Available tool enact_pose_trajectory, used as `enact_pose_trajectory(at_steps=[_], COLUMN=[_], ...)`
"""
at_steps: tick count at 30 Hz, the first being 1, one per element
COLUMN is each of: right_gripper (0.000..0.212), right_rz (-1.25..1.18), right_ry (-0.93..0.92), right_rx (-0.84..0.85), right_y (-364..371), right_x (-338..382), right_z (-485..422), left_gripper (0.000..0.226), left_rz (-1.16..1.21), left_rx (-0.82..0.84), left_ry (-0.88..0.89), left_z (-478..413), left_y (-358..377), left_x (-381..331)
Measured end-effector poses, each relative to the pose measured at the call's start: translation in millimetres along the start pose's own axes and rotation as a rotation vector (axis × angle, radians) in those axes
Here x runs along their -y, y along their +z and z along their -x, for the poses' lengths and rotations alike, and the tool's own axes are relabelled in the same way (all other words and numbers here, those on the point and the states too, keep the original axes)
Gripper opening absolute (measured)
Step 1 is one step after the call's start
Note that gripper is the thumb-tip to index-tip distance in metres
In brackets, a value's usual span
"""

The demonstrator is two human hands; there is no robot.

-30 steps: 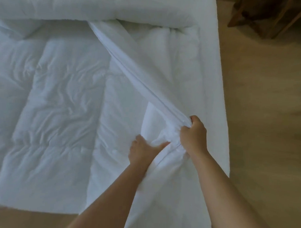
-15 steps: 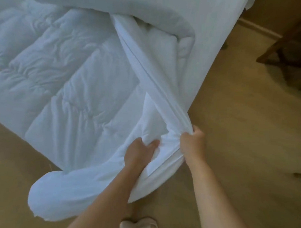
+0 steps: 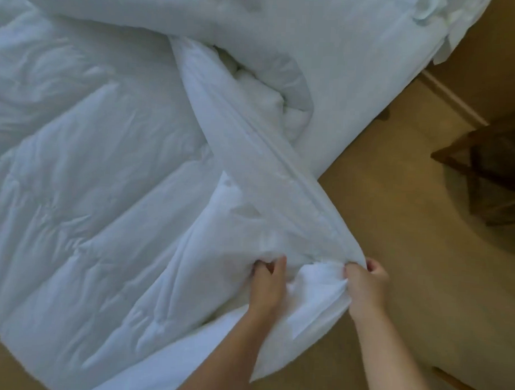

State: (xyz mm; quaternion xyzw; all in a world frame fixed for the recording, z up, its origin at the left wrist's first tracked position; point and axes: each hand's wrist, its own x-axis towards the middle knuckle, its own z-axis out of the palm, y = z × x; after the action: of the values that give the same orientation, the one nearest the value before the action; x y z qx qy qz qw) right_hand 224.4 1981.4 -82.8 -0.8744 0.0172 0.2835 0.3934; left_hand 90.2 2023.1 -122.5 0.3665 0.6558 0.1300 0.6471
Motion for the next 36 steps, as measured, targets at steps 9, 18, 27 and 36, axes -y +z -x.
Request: enact_pose_trajectory(at_steps=[9,18,27,36], right_gripper=[0.029,0.039,0.063,0.102], right_rz=[0.315,0.56,0.783,1.083], right_ry=[-0.064,-0.501,-0.885,-1.256], right_rx=[0.799,1.104,1.109,1.072], right_y=[32,77,197,327], right_x=[65,231,329,376], right_z=[-87,-130,-153,-144], left_gripper=[0.068,0.051,0.046,0.084], left_rz=[0.258,0.168,0.097,0.291], left_rx=[-0.265,-0.621,-1.218,-1.175], left_ry=[0.062,0.153,-0.178,-0.269], left_z=[-84,-97,-186,-292], left_y=[81,109,23,-68], left_x=[-133,-180,-260,-321])
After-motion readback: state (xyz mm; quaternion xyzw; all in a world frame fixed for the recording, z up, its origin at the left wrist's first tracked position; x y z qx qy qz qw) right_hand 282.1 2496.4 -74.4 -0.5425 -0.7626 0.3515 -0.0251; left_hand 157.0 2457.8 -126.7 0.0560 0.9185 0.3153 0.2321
